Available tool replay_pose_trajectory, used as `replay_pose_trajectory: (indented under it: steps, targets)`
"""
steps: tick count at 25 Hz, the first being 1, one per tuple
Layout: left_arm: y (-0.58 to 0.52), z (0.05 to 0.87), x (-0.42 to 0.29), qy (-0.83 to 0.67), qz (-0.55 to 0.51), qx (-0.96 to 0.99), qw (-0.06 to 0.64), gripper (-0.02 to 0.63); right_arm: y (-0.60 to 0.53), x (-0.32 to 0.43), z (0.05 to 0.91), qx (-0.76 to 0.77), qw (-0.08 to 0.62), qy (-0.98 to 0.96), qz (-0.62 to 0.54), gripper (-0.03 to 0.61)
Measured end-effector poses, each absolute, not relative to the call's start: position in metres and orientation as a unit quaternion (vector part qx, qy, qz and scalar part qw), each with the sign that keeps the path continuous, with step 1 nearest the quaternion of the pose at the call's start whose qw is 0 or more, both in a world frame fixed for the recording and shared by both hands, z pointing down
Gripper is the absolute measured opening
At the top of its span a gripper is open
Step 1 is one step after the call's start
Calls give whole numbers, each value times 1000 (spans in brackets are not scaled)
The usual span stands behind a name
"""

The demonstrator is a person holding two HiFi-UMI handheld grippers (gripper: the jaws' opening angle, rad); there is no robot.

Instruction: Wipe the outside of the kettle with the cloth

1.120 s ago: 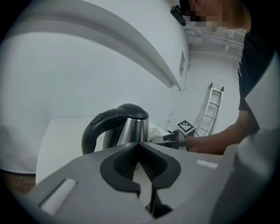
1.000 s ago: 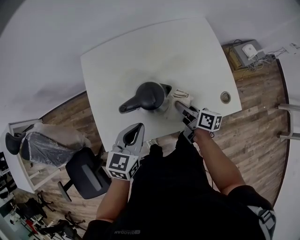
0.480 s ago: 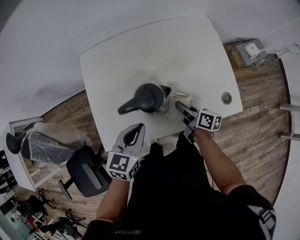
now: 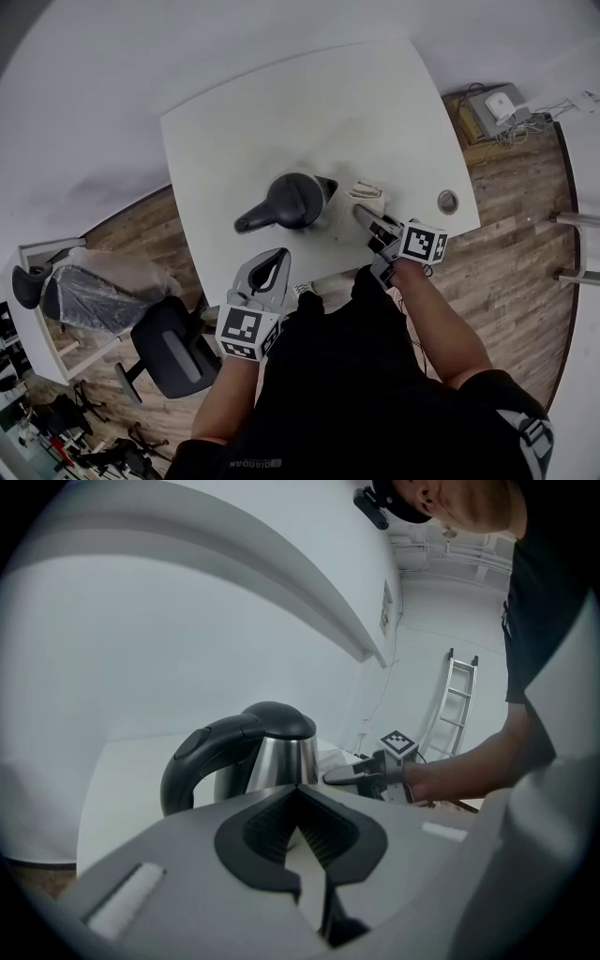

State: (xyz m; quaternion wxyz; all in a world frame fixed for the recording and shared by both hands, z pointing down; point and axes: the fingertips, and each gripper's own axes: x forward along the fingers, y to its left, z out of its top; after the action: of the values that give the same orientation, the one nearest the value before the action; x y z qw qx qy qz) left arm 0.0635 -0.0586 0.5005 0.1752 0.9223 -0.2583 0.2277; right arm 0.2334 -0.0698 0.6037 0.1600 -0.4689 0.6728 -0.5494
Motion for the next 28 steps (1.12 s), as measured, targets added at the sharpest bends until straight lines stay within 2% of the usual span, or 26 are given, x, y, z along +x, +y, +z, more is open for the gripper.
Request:
replay_pose_trajectory:
  steps: [8,14,20,28]
  targets:
    - [-69,482,57,-259,221,929,145,6,-79,247,551,-460,140,710,-515,94]
    - [-74,467,55,-272,205,931,132,6,-97,247,503,-454,56,758,-466,94]
    - [-76,454,52,-284,189,933,111,6,-112,232,467,-437,-66,806,-392,94]
    - [-74,446,45,-323,166,924,120,6,-127,228,471,-427,-106,813,-381,94]
